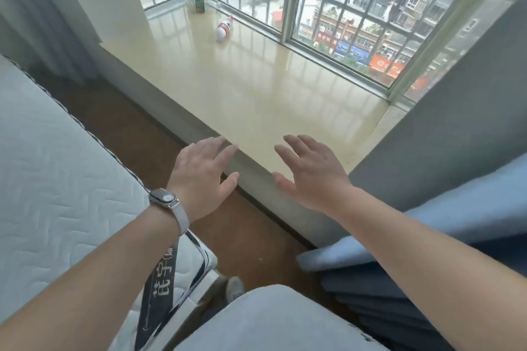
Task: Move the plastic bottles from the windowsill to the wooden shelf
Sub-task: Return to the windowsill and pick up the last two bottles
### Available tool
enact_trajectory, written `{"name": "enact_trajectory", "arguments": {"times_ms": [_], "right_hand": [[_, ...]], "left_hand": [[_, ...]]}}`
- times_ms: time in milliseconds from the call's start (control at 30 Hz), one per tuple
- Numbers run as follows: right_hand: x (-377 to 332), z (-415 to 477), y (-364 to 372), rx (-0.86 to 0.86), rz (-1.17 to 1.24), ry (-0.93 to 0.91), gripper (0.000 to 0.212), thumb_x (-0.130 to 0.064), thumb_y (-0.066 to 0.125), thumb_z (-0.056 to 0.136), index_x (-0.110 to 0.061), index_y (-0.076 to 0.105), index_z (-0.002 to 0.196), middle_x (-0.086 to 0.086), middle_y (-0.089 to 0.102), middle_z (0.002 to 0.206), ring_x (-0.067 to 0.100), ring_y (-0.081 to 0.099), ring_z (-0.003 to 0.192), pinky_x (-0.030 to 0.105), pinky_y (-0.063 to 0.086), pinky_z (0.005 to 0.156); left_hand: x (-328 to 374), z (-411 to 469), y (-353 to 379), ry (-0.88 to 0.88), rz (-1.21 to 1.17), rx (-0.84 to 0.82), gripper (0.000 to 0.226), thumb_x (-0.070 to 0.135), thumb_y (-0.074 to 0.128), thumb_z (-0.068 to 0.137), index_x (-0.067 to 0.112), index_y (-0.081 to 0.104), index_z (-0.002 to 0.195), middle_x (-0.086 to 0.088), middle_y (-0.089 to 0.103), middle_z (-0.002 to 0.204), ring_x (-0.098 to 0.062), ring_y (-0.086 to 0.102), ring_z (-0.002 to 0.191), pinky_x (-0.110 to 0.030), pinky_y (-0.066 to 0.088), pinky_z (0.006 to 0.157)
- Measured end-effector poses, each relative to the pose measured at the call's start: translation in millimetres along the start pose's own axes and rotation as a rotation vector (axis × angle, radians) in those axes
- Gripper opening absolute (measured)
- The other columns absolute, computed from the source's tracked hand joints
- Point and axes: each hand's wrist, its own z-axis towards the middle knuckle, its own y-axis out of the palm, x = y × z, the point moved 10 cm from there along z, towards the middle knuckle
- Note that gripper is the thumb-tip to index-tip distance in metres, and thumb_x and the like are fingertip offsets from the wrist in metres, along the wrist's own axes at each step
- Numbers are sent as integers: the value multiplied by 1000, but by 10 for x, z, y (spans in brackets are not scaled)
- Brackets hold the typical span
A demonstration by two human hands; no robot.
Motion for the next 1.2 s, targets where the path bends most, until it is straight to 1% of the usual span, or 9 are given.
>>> {"name": "enact_trajectory", "arguments": {"times_ms": [100, 233, 467, 600, 733, 833, 967, 1033, 1200], "right_hand": [[-130, 406, -100, 3, 14, 2, 61, -56, 28, 99, -27, 24, 152, -1, 16, 162, 23, 11, 147, 38, 14, 116], [-283, 883, -238, 23, 18, -22, 62, -57, 30, 98, -28, 25, 152, -2, 17, 163, 22, 10, 148, 37, 12, 117], [-472, 1637, -360, 42, 16, -94, 61, -57, 32, 98, -27, 27, 152, -1, 19, 162, 23, 12, 147, 37, 14, 115], [-463, 2053, -291, 43, 52, -129, 61, -56, 35, 98, -26, 30, 151, 0, 22, 161, 23, 14, 147, 38, 16, 115], [-386, 2599, -159, 29, 86, -176, 60, -56, 35, 97, -26, 32, 150, 0, 23, 161, 23, 16, 146, 38, 16, 115], [-293, 3082, -90, 24, 105, -216, 59, -55, 35, 98, -26, 32, 149, 0, 24, 160, 23, 16, 146, 38, 17, 114], [-62, 3697, -94, 32, 125, -247, 58, -53, 40, 97, -23, 39, 146, 3, 31, 157, 26, 23, 144, 40, 23, 112], [53, 4007, -111, 43, 117, -274, 58, -53, 44, 95, -20, 44, 143, 6, 38, 154, 29, 30, 141, 42, 28, 109], [352, 4614, -315, 121, 111, -321, 55, -50, 52, 91, -15, 53, 134, 10, 48, 145, 33, 40, 133, 45, 36, 102]], "left_hand": [[-397, 209, -85, -16, 7, 3, 62, 53, 38, 88, 21, 55, 138, -10, 54, 142, -32, 48, 133, -58, 34, 110], [-852, 422, -239, -68, 15, 25, 62, 53, 39, 88, 21, 56, 138, -10, 54, 143, -31, 48, 133, -57, 33, 111], [-1432, 714, -373, -149, 57, 66, 55, 45, 55, 89, 22, 55, 139, -10, 52, 144, -31, 45, 135, -56, 29, 112], [-1658, 965, -342, -189, 87, 48, 56, 48, 48, 86, 20, 59, 134, -11, 57, 138, -33, 51, 129, -57, 36, 107], [-1906, 1306, -263, -247, 108, 31, 58, 50, 42, 86, 19, 61, 132, -12, 59, 136, -34, 53, 127, -56, 37, 106], [-2095, 1658, -207, -303, 122, -4, 55, 47, 48, 87, 19, 60, 133, -12, 58, 137, -34, 52, 128, -56, 37, 107], [-2213, 2265, -132, -316, 131, -5, 50, 42, 58, 89, 19, 57, 135, -13, 56, 138, -34, 50, 129, -56, 37, 107], [-2229, 2620, -119, -330, 122, 4, 50, 40, 60, 91, 20, 55, 136, -11, 53, 141, -32, 46, 132, -54, 33, 110], [-2264, 3284, -130, -370, 96, 27, 53, 41, 55, 94, 25, 47, 144, -5, 44, 151, -27, 36, 140, -47, 21, 116]]}}
